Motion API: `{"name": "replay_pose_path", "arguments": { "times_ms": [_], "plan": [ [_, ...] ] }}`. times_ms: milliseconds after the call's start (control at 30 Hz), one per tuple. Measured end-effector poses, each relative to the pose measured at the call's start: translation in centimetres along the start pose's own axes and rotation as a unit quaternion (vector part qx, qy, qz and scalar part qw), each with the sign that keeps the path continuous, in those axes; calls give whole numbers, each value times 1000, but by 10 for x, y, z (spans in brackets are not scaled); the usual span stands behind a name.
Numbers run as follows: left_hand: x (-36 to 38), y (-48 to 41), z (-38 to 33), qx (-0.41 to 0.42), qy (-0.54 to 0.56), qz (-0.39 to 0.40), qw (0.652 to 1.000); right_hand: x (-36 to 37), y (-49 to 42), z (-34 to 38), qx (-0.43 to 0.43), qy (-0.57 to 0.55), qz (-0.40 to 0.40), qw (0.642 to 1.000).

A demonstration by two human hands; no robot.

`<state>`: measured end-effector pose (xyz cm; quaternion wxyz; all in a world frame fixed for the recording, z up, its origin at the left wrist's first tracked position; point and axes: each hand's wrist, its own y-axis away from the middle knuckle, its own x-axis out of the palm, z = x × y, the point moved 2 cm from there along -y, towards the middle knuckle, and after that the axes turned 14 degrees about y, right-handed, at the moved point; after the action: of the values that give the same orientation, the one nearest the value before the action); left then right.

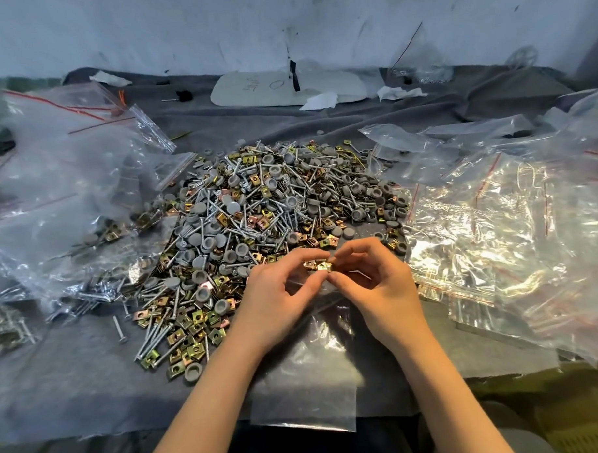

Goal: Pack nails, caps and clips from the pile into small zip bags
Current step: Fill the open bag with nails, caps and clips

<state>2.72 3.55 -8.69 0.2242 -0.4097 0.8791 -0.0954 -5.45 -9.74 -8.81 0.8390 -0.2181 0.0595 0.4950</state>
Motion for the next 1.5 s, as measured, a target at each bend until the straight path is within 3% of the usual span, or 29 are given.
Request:
{"name": "replay_pose_path", "arguments": {
  "times_ms": [333,667,867,1000,1267,1433,1500],
  "plan": [
    [0,-2,1,16,-41,17,999,3,0,-4,11,41,-28,999],
    [-1,-3,0,22,-34,15,999,3,-3,-10,61,-28,-26,997],
    [1,-2,3,-30,-7,-24,999,0,-2,-5,19,4,-25,1000],
    [1,-1,2,-19,-39,-20,999,4,0,0,-9,17,-16,1000],
    [3,-2,-4,16,-81,11,996,3,-1,-1,20,3,-25,999],
    [-6,-4,0,-4,-21,-67,998,-27,-5,-9,77,-79,-134,985],
    [-4,-4,0,-9,-16,-55,998,-29,-6,-11,99,-103,-134,981]
  ]
}}
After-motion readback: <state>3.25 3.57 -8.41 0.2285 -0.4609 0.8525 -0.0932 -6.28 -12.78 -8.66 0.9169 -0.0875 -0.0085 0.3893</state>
